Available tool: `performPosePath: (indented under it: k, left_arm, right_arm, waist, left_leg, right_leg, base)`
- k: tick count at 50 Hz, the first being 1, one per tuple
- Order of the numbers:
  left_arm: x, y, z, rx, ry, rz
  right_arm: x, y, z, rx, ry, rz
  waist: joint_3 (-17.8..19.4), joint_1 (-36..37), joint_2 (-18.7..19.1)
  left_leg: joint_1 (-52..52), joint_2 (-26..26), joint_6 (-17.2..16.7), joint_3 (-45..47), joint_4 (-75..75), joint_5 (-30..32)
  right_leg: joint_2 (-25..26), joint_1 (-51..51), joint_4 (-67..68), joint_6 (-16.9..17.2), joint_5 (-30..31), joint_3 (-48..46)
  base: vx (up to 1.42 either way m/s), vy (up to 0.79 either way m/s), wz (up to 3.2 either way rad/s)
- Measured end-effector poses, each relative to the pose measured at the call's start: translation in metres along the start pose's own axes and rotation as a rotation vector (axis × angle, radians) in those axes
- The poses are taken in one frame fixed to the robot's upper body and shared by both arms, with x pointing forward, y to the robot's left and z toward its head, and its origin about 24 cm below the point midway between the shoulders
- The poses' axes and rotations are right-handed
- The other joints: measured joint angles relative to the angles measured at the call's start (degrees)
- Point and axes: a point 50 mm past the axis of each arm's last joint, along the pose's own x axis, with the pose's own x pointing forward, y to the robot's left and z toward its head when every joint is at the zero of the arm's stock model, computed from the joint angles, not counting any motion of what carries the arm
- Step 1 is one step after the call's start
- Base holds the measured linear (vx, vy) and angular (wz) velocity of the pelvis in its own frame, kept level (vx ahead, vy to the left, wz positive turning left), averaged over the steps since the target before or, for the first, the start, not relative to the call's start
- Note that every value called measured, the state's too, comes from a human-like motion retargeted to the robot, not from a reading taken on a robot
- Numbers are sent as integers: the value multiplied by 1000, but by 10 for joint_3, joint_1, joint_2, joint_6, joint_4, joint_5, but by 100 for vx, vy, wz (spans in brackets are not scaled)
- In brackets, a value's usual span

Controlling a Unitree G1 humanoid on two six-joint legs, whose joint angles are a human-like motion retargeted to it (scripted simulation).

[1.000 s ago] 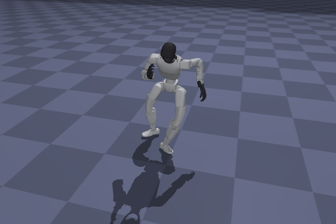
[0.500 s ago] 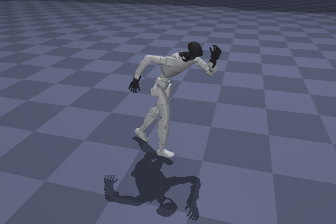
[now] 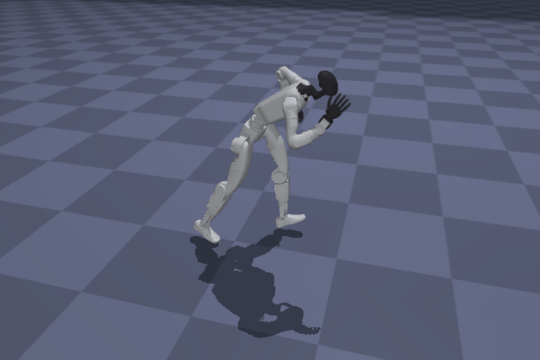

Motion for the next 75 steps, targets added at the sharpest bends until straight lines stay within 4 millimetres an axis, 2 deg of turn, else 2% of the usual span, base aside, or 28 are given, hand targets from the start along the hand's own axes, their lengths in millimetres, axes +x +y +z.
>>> performPosePath:
  k: [4, 7, 10, 12, 14, 17, 19, 22, 25, 30, 32, 34, 37, 40, 42, 44, 46, 48, 51, 53, 55, 57, 60, 63, 65, 68, 72, 75]
  left_arm:
    - [-20, -19, -18, -26, 78, 35]
    - [12, -41, -3, -13, -53, 95]
    - [82, -67, 59, -186, -305, 227]
    - [123, -71, 138, -319, -575, 276]
    - [135, -59, 228, -458, -877, 302]
    - [104, -23, 334, -673, -1289, 297]
    - [73, -1, 376, -690, -1516, 303]
    - [35, 21, 409, -611, -1758, 350]
    - [25, 18, 414, -628, -1810, 239]
    - [60, -21, 379, -676, -1573, 94]
    - [79, -46, 342, -611, -1397, 61]
    - [101, -71, 286, -556, -1136, 28]
    - [117, -90, 173, -479, -635, 34]
    - [86, -102, 69, -337, -237, -26]
    - [57, -94, 29, -296, -74, -60]
    - [27, -79, 3, -312, 60, -74]
    - [5, -63, -9, -388, 146, -51]
    - [-14, -48, -13, -455, 185, 11]
    - [-24, -35, 2, -460, 107, 75]
    - [-12, -36, 21, -444, -6, 99]
    - [11, -43, 43, -430, -144, 125]
    - [46, -53, 71, -460, -291, 150]
    - [103, -55, 150, -527, -602, 157]
    - [117, -35, 267, -420, -1071, 208]
    - [96, -17, 335, -377, -1358, 309]
    - [50, 8, 397, -442, -1671, 412]
    - [7, 24, 422, -534, -1896, 395]
    - [8, 19, 410, -621, -1875, 302]
  right_arm:
    - [-69, -10, -12, -201, 289, -50]
    - [-162, -16, -21, -197, 785, 3]
    - [-282, -17, 12, -156, 1400, 34]
    - [-326, -34, 62, -250, 1628, 75]
    - [-332, -58, 104, -307, 1726, 149]
    - [-314, -89, 133, -228, 1812, 305]
    - [-307, -104, 142, -163, 1882, 380]
    - [-309, -123, 160, -161, 2006, 488]
    - [-321, -142, 185, -222, 2156, 529]
    - [-365, -144, 199, -362, 2291, 254]
    - [-377, -125, 165, -352, 2184, 166]
    - [-371, -96, 102, -283, 1977, 159]
    - [-301, -39, -13, -138, 1501, 195]
    - [-184, 13, -63, 22, 984, 131]
    - [-114, 29, -61, 88, 690, 79]
    - [-67, 28, -47, 119, 469, 36]
    - [-43, 23, -32, 126, 327, 9]
    - [-44, 15, -16, 124, 269, -19]
    - [-72, 2, 6, 121, 338, -32]
    - [-98, -5, 11, 109, 473, -7]
    - [-131, -8, 8, 104, 674, 42]
    - [-182, -4, 1, 86, 948, 136]
    - [-283, 1, 18, 34, 1412, 358]
    - [-349, -24, 73, 41, 1764, 540]
    - [-361, -51, 106, 19, 1882, 651]
    - [-359, -87, 136, -28, 1990, 740]
    - [-358, -112, 165, -93, 2140, 704]
    - [-361, -114, 191, -144, 2253, 576]
  waist:
    - [0, 19, -3]
    - [0, -15, -14]
    - [0, -68, -16]
    - [0, -95, -1]
    - [0, -128, 20]
    - [0, -205, 62]
    - [0, -258, 96]
    - [0, -320, 136]
    - [0, -371, 157]
    - [0, -344, 177]
    - [0, -308, 186]
    - [0, -272, 189]
    - [0, -199, 160]
    - [0, -135, 140]
    - [0, -85, 108]
    - [-1, -45, 76]
    - [-4, -26, 43]
    - [-3, -3, 29]
    - [0, 41, 44]
    - [0, 53, 54]
    - [0, 38, 40]
    - [0, -11, -2]
    - [0, -88, -38]
    - [0, -156, -12]
    - [0, -202, 23]
    - [0, -260, 79]
    - [0, -315, 119]
    - [0, -333, 132]
  left_leg:
    - [69, 35, -35, -16, -60, 38]
    - [37, 33, -1, -31, 145, -45]
    - [28, 3, 34, -52, 298, -136]
    - [70, -14, 54, -68, 305, -170]
    - [125, -21, 61, -85, 274, -180]
    - [206, -10, 38, -122, 201, -138]
    - [260, 7, 11, -144, 142, -76]
    - [350, 24, -27, -158, 63, 32]
    - [452, 44, -81, -175, 24, 115]
    - [564, 31, -20, -271, 97, 186]
    - [492, 32, 0, -277, 295, 132]
    - [397, 50, 27, -251, 488, 60]
    - [250, 68, 83, -183, 684, -30]
    - [120, 50, 112, -169, 716, -63]
    - [56, 25, 111, -149, 646, -65]
    - [16, 15, 91, -128, 528, -58]
    - [23, -15, 80, -111, 303, -26]
    - [75, -25, 44, -90, 48, 8]
    - [142, 14, -28, -34, -138, -1]
    - [172, 42, -38, 8, -136, 26]
    - [170, 52, 8, 14, -37, 49]
    - [125, 34, 66, -5, 154, -35]
    - [113, 6, 87, -14, 326, -139]
    - [157, -13, 74, -55, 350, -182]
    - [191, -16, 52, -91, 338, -182]
    - [249, -3, 8, -143, 269, -140]
    - [368, 4, -26, -200, 135, -47]
    - [479, 28, -50, -239, 59, 22]
  right_leg:
    - [22, 75, 68, -23, 24, 71]
    - [19, 6, 340, -57, -42, 86]
    - [11, -106, 628, -83, -124, 83]
    - [32, -183, 725, -84, -153, 82]
    - [56, -263, 746, -80, -166, 64]
    - [73, -355, 630, -81, -159, -1]
    - [81, -374, 448, -74, -128, -48]
    - [89, -348, 105, -43, -61, -81]
    - [61, -336, -31, -6, -89, -91]
    - [16, -224, 12, -24, 4, -200]
    - [24, -248, 161, -60, -67, -177]
    - [41, -265, 274, -86, -141, -157]
    - [71, -282, 378, -120, -197, -100]
    - [92, -204, 351, -129, -204, -71]
    - [82, -161, 335, -107, -180, -41]
    - [71, -116, 322, -80, -141, -15]
    - [55, -49, 246, -60, -69, 5]
    - [61, 28, 182, -45, 7, 32]
    - [103, 137, 153, -26, 93, 92]
    - [118, 163, 213, -30, 113, 105]
    - [89, 131, 359, -63, 73, 62]
    - [22, 63, 542, -102, -10, 27]
    - [11, -52, 744, -114, -104, 49]
    - [37, -169, 786, -106, -176, 33]
    - [28, -241, 734, -107, -194, -5]
    - [12, -306, 514, -85, -169, -82]
    - [13, -278, 50, -9, -56, -138]
    - [-2, -259, -107, 19, -55, -119]
  base:
    - [145, 39, -52]
    - [137, 36, 121]
    - [129, 22, 170]
    - [127, 5, 130]
    - [124, -6, 97]
    - [128, -15, 85]
    - [135, -23, 76]
    - [149, -35, 92]
    - [165, -46, 119]
    - [156, -58, 8]
    - [143, -53, -109]
    - [131, -46, -152]
    - [122, -32, -211]
    - [129, -7, -153]
    - [139, 2, -145]
    - [150, 7, -101]
    - [150, 15, -36]
    - [162, 21, -71]
    - [173, 29, -114]
    - [164, 35, -53]
    - [153, 36, 30]
    - [144, 31, 121]
    - [135, 16, 163]
    - [127, -2, 180]
    - [125, -15, 163]
    - [127, -29, 117]
    - [137, -47, 98]
    - [149, -66, 78]
